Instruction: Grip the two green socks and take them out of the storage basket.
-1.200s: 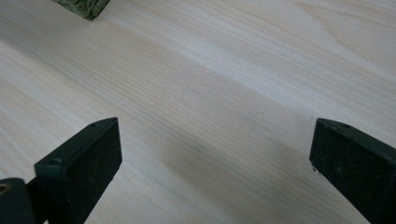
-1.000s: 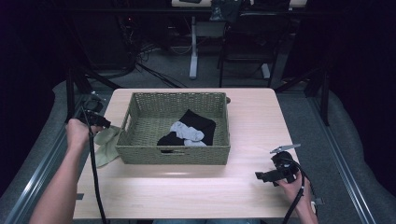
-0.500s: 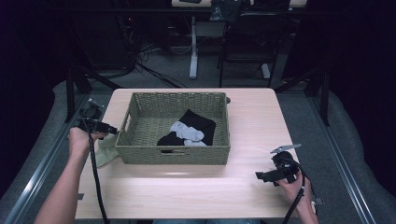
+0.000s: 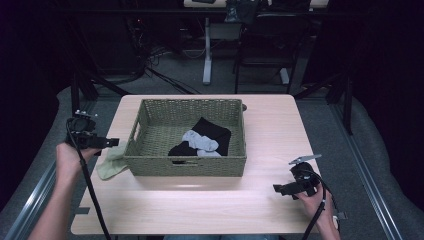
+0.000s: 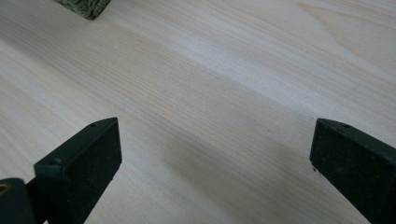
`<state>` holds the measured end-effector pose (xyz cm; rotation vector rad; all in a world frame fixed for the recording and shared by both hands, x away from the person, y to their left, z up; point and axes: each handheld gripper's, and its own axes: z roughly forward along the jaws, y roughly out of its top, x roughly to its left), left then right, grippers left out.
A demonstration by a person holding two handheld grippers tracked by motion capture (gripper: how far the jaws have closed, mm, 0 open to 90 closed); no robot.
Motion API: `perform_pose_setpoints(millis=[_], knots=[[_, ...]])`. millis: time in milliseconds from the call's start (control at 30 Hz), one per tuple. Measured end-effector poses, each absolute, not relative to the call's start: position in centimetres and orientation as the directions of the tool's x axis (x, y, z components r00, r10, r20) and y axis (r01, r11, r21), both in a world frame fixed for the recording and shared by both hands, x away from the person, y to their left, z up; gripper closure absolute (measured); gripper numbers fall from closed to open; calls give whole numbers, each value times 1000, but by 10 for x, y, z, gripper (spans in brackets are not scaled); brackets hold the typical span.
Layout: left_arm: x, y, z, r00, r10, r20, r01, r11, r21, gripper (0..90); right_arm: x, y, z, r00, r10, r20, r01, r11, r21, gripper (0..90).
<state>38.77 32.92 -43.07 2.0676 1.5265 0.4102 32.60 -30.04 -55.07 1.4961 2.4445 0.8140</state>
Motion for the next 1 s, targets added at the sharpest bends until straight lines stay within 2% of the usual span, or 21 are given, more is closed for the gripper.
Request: perform_pose_setpoints(millis=[500, 1000], knots=[[332, 314, -455, 338, 941, -34, 773, -256, 581, 2, 326, -300, -551, -490, 859, 146, 772, 350, 530, 9], [298, 296, -505, 334, 942, -37, 787, -257, 560, 0, 326, -300, -551, -491, 859, 147, 772, 351, 531, 7]])
